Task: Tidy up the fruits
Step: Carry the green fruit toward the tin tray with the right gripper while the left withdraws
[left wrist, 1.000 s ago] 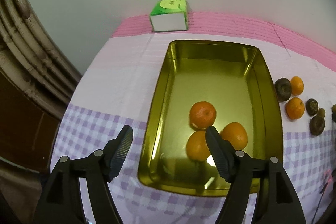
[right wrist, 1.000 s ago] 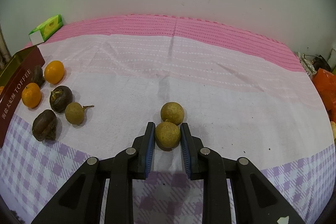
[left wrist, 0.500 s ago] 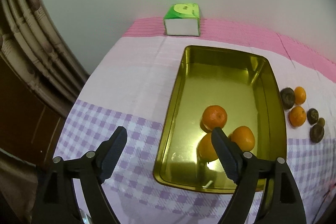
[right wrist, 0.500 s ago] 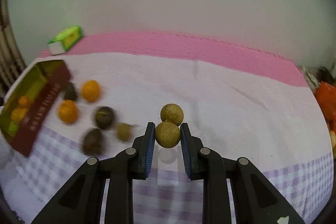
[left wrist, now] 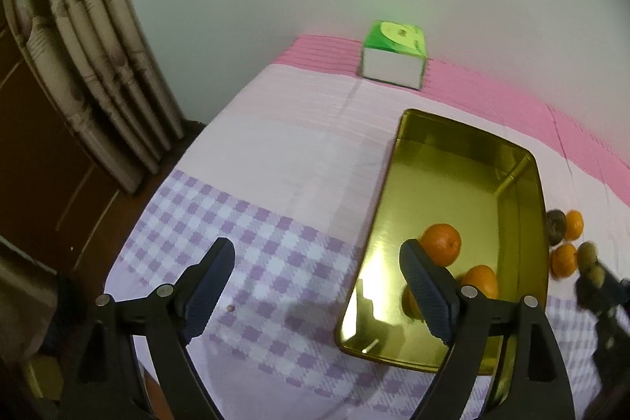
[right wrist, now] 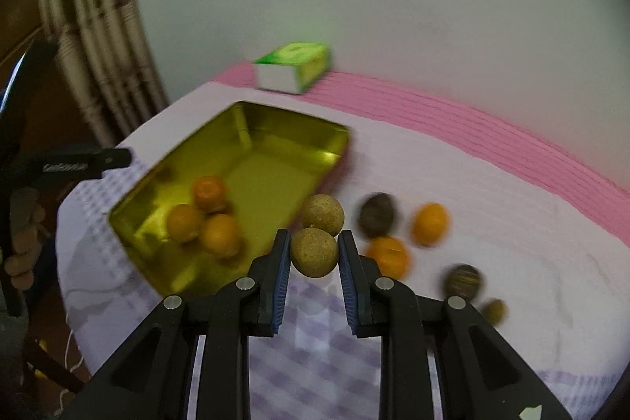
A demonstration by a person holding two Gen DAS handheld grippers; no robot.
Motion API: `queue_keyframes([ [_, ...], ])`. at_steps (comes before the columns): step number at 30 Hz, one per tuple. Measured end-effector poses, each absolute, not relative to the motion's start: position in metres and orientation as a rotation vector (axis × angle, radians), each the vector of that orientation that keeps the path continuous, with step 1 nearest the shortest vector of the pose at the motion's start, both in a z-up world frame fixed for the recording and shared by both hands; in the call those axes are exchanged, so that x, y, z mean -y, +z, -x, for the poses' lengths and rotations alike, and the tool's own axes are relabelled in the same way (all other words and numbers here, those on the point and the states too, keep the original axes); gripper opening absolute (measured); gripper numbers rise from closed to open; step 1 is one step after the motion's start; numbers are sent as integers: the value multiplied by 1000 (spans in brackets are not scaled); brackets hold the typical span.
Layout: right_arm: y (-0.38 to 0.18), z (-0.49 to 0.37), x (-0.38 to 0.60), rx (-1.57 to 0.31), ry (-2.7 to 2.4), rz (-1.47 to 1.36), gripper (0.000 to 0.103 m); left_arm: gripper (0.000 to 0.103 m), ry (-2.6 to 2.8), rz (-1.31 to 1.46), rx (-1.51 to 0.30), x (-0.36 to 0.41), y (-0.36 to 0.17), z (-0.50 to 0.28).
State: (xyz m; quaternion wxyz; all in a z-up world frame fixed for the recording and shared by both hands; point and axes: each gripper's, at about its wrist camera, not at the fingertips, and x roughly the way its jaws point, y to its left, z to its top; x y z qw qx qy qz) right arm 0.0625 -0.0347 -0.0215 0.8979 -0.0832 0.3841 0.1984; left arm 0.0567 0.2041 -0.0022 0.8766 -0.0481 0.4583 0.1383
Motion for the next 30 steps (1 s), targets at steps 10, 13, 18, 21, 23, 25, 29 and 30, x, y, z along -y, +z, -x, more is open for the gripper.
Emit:
queue_keyframes([
  [10,-40,-75,-25,-834,478,243,22,86,313,155,-961,-219,-1,-55],
  [13,-45,-78,-29,-846,471,255,22,87,310,156,-964,-220,-1,-56],
  [18,-52,-81,-34,-860,466,272,22,87,311,154,-968,-219,-2,-56],
  [21,-54,-82,-34,-871,463,277,22,87,311,154,-968,-219,-2,-56],
  [23,-56,-83,-35,-875,457,283,22,87,311,154,-969,-219,-2,-56],
  [25,-58,-83,-35,-881,456,282,22,87,312,154,-969,-219,-2,-56],
  [29,-60,-84,-36,-885,452,287,22,87,310,151,-969,-218,-2,-56],
  [30,-61,-84,-36,-886,452,288,22,87,309,150,-969,-218,-2,-56],
])
